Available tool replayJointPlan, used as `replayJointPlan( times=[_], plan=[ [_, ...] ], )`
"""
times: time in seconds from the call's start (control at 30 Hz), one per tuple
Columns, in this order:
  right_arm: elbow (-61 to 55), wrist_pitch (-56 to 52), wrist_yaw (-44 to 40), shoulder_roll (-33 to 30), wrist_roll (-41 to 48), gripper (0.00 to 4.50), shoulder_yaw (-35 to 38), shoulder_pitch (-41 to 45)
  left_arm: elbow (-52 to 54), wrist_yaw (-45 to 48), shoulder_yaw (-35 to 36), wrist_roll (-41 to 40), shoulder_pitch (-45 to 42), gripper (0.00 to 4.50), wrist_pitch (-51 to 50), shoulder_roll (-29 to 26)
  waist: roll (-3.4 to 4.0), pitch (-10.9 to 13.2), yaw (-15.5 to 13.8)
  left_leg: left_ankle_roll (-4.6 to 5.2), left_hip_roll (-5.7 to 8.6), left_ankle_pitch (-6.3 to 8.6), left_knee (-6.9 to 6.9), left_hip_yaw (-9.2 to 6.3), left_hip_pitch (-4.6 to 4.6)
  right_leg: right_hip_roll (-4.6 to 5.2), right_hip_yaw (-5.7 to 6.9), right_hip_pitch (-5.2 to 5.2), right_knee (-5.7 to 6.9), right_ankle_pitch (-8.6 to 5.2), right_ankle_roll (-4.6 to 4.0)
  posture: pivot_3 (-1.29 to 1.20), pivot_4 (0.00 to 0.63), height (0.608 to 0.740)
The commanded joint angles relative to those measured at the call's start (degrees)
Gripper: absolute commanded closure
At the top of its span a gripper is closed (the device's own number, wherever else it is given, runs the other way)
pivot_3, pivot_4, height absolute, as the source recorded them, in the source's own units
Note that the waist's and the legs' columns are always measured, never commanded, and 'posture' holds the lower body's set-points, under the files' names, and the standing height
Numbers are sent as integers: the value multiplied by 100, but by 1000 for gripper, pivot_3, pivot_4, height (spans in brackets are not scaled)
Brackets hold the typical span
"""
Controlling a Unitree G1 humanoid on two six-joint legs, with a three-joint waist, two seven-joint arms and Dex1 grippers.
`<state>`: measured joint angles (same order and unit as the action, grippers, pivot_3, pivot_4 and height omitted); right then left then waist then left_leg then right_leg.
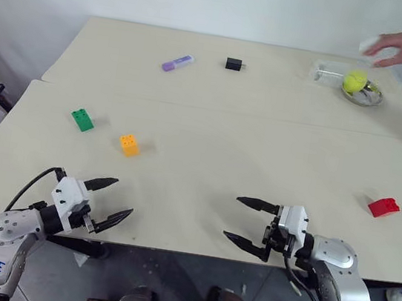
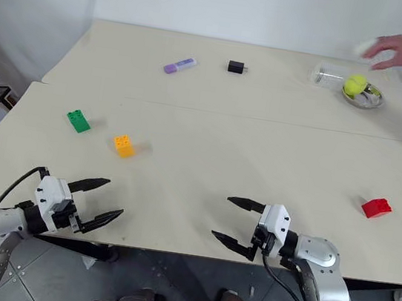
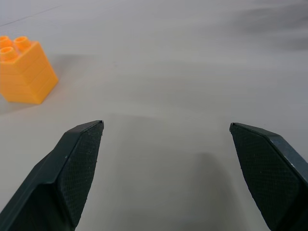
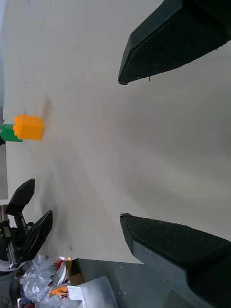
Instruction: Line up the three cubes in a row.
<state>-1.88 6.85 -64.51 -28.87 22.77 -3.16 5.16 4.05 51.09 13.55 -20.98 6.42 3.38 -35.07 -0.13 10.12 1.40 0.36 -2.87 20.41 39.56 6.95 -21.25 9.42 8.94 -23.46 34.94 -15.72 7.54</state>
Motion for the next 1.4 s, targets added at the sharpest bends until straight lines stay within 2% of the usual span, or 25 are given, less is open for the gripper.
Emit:
replayJointPlan(
  times=[0.03, 0.37, 0.43, 0.57, 0.73, 0.83, 0.97, 1.07, 1.23, 1.4],
  plan=[
    [-78, 64, 13, -107, 58, 0, 188, -16, 159, 40, 187, -194, 7, 27, -50, -76, 0, 0, -1, 0, 0, 0, 0, 0, 0, 0, 0, 0, 0, 0, 0, 0, 150, 740],
    [-97, 62, 38, -125, 70, 0, 252, -39, 237, -4, 142, -227, 16, 27, -139, -36, 0, 0, -1, 0, 0, 0, 1, 1, 0, 0, 0, 0, 1, 0, 0, 0, 150, 740],
    [-173, 23, 228, -136, 158, 0, 479, -121, 261, 22, 145, -263, 28, 27, -200, -58, 0, 0, -3, 0, 0, 0, 1, 2, 0, 0, 0, 0, 1, 0, 0, 0, 150, 740],
    [-518, -222, 766, -315, 556, 0, 1435, -566, 434, 167, 168, -625, -76, 27, -559, -87, 0, 0, -98, 0, 1, 0, 2, 1, -2, 0, 0, 0, 0, 0, 1, 0, 150, 740],
    [-902, -473, 1253, -603, 1001, 0, 3065, -1653, 669, 319, -79, -699, -397, 27, -843, -147, 1, -1, -232, 0, 2, 0, 10, 10, -2, 0, 2, 6, 0, 1, 1, 0, 150, 740],
    [-710, -386, 1584, -522, 1155, 0, 4209, -2347, 885, 432, -419, -807, -787, 27, -1124, -110, 1, -1, -282, 1, 3, 0, 12, 16, -2, 0, -2, 10, -8, 0, 1, 0, 150, 740],
    [-87, -210, 1961, -307, 1111, 0, 4970, -2742, 1076, 641, -944, -847, -1177, 27, -1343, -8, 4, -4, -264, 1, 4, 1, 12, 31, 2, -1, -3, 14, -11, 0, 1, 0, 150, 740],
    [524, -141, 2181, -289, 765, 0, 5030, -2872, 1077, 855, -1220, -878, -1399, 27, -1453, 37, 9, -7, -218, 1, 4, 1, 9, 38, 5, -2, -5, 13, -9, 0, -1, 0, 150, 740],
    [759, -309, 2458, -418, 653, 0, 4850, -2584, 982, 1010, -1304, -939, -1591, 27, -1528, 68, 32, -19, -103, 1, 3, 0, 7, 46, 9, -3, -15, 11, -9, -2, -3, 0, 150, 740],
    [1167, -1132, 2605, -1256, 424, 0, 4415, -1692, 962, 840, -1160, -963, -1641, 27, -1609, 144, 36, -21, -39, 12, 6, -1, 11, 36, 23, -2, -55, 10, -11, -2, -2, 0, 150, 740]
  ],
)
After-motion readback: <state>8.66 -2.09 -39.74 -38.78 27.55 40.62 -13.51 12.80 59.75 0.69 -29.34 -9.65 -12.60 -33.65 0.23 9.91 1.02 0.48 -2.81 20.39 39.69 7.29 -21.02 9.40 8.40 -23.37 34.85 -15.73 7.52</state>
